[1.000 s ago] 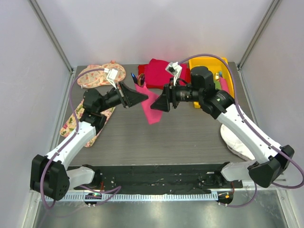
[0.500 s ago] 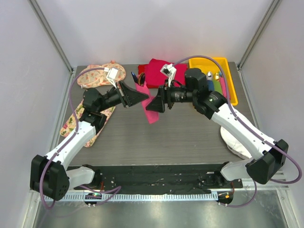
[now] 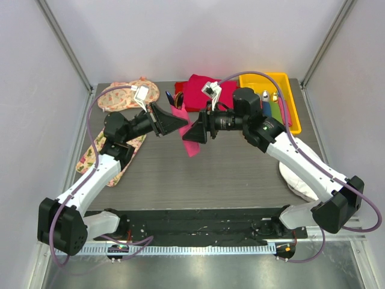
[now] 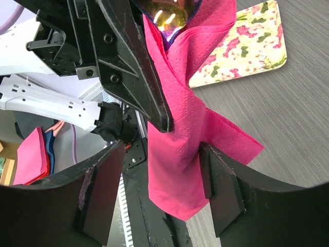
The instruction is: Place the utensils on the paper napkin and roll it up
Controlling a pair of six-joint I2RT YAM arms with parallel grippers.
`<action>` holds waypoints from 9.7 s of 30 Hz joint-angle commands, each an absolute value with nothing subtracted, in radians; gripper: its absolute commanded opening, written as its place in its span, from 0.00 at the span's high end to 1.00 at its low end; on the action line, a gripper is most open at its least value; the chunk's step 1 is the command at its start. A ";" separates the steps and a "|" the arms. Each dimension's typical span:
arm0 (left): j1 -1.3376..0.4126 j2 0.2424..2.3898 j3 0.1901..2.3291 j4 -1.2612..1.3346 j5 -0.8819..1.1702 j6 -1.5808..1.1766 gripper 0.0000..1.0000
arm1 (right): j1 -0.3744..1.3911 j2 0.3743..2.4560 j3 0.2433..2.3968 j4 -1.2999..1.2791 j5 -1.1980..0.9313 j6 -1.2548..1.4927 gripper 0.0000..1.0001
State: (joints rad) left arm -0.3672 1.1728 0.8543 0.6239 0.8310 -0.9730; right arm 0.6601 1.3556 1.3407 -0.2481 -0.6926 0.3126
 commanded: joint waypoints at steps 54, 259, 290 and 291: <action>-0.353 1.095 0.839 0.489 0.732 -0.997 0.33 | 0.658 1.299 1.258 0.008 -0.710 0.476 0.99; -0.399 1.189 0.793 0.851 0.861 -1.141 1.00 | 0.534 1.402 1.290 0.255 -0.779 0.767 0.48; -0.400 1.221 0.819 0.848 0.819 -1.135 1.00 | 0.537 1.384 1.213 0.311 -0.767 0.859 0.91; -0.399 1.221 0.819 0.847 0.816 -1.134 1.00 | 0.535 1.384 1.216 0.308 -0.764 0.859 0.96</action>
